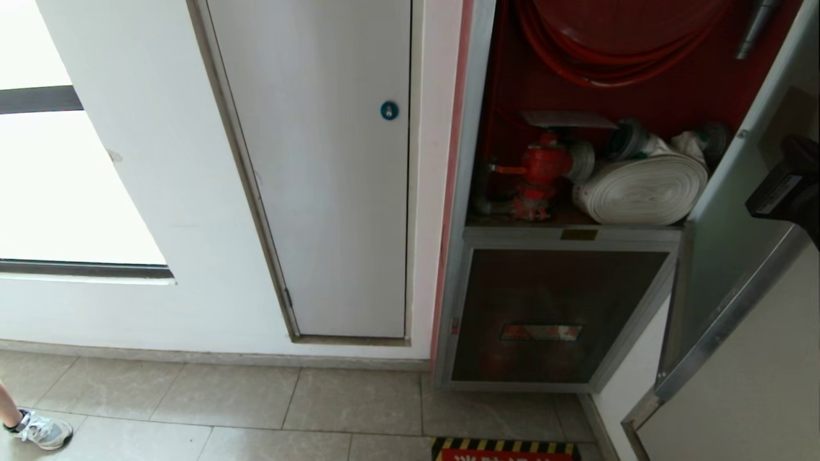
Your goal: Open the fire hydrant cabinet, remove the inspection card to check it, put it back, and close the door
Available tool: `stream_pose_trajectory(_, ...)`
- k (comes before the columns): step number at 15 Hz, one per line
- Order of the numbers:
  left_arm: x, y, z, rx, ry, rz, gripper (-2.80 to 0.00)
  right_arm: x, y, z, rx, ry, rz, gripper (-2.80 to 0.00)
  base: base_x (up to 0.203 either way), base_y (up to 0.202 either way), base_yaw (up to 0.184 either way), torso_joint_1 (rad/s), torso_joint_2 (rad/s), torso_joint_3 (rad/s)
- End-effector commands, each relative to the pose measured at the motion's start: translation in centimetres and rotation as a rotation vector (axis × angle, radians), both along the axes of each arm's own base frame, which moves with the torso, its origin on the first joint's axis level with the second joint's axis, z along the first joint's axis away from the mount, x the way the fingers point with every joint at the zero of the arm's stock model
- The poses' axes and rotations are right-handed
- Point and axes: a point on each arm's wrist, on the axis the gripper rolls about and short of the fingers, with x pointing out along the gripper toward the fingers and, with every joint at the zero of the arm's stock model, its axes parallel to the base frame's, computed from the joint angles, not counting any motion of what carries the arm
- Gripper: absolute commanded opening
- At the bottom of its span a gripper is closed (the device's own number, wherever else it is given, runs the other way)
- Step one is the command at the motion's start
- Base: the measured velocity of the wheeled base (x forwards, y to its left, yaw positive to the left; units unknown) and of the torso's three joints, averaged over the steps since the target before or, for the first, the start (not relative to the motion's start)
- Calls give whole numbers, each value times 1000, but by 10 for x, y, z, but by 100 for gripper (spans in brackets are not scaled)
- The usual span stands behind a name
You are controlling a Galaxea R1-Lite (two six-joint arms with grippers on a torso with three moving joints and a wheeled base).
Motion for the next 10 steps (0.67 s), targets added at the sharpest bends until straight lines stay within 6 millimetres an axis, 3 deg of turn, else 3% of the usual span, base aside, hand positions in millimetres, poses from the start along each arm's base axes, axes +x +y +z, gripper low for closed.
stream_pose_trajectory(1,0,0,0,0,1,0,-280,-7,-4,2,3,-18,-16,-280,0,0,0,0,0,0)
stream_pose_trajectory(10,0,0,0,0,0,0,-280,-25,-17,-5,2,-15,-73,-280,0,0,0,0,0,0)
